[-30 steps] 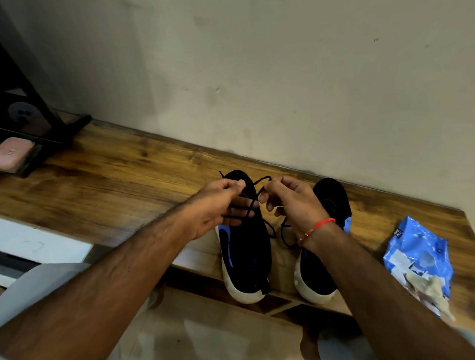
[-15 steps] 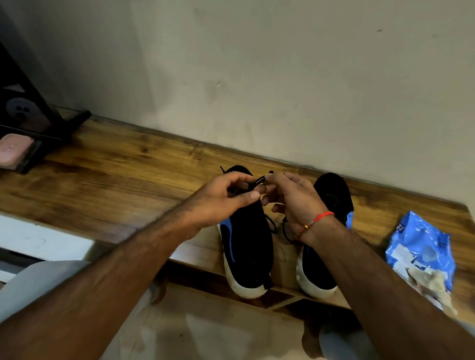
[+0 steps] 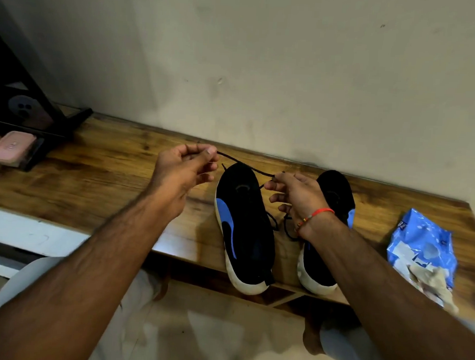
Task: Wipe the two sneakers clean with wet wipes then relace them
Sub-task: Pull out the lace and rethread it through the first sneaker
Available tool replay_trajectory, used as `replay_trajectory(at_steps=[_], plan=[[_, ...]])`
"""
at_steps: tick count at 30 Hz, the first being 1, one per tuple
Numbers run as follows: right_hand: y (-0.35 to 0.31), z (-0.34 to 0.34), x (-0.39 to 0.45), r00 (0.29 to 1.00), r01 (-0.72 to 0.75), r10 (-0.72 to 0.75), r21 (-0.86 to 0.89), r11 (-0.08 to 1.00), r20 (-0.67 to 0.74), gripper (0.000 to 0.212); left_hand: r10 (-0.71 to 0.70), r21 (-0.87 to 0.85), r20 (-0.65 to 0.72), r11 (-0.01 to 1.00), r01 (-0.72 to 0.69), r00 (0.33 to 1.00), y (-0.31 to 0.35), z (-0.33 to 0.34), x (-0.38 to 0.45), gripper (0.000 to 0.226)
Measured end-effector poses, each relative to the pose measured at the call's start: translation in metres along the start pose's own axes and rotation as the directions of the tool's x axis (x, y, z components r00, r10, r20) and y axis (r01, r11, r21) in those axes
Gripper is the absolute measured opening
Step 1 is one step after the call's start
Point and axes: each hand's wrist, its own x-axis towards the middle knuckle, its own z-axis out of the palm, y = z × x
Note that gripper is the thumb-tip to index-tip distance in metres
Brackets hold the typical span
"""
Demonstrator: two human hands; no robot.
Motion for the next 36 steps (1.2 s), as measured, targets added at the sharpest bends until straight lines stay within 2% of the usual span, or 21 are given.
replay_trajectory(at_steps=[4, 7, 9, 10, 12, 13, 14, 16, 18, 22, 26, 36], plan=[[0.003, 0.008, -0.009, 0.991, 0.033, -0.013, -0.152, 0.988, 0.130, 0.017, -0.056, -0.316, -0.072, 0.948, 0.031, 0.996, -0.005, 0.006, 0.006, 0.015], [0.003, 0.009, -0.013, 0.976, 0.143, -0.064, -0.384, 0.912, 0.210, 0.033, -0.008, -0.534, -0.170, 0.842, -0.085, 0.985, -0.001, 0.001, 0.014, 0.023], [0.001, 0.005, -0.010, 0.978, 0.175, -0.109, -0.422, 0.889, 0.175, 0.035, 0.077, -0.563, -0.231, 0.802, -0.197, 0.970, 0.009, -0.008, 0.017, 0.019], [0.000, 0.002, -0.008, 0.980, 0.181, -0.128, -0.425, 0.887, 0.149, 0.034, 0.150, -0.472, -0.277, 0.839, -0.271, 0.949, 0.012, -0.014, 0.019, 0.016], [-0.002, -0.003, -0.005, 0.982, 0.186, -0.146, -0.446, 0.875, 0.123, 0.032, 0.365, -0.096, -0.304, 0.907, -0.410, 0.880, 0.014, -0.019, 0.017, 0.013], [-0.002, -0.004, -0.005, 0.981, 0.191, -0.147, -0.469, 0.862, 0.129, 0.030, 0.451, 0.098, -0.247, 0.892, -0.440, 0.858, 0.012, -0.019, 0.015, 0.014], [-0.001, -0.004, -0.005, 0.979, 0.197, -0.144, -0.499, 0.844, 0.143, 0.028, 0.479, 0.254, -0.157, 0.865, -0.433, 0.864, 0.008, -0.016, 0.012, 0.015], [0.003, -0.002, -0.006, 0.977, 0.208, -0.138, -0.558, 0.803, 0.165, 0.025, 0.391, 0.487, 0.029, 0.798, -0.354, 0.920, -0.006, -0.008, 0.008, 0.019], [0.006, -0.001, -0.004, 0.973, 0.229, -0.161, -0.614, 0.756, 0.165, 0.020, 0.254, 0.659, 0.173, 0.688, -0.304, 0.952, -0.020, 0.001, 0.002, 0.016], [0.009, -0.003, 0.001, 0.969, 0.243, -0.148, -0.651, 0.720, 0.198, 0.010, 0.114, 0.786, 0.270, 0.547, -0.287, 0.956, -0.038, 0.015, -0.013, 0.003], [0.010, -0.006, -0.001, 0.953, 0.299, -0.160, -0.700, 0.648, 0.259, 0.015, 0.108, 0.841, 0.315, 0.429, -0.330, 0.943, -0.044, 0.023, -0.017, 0.006], [0.012, -0.006, -0.003, 0.947, 0.319, -0.188, -0.684, 0.656, 0.261, 0.016, 0.080, 0.853, 0.345, 0.390, -0.348, 0.935, -0.045, 0.024, -0.016, 0.006]])
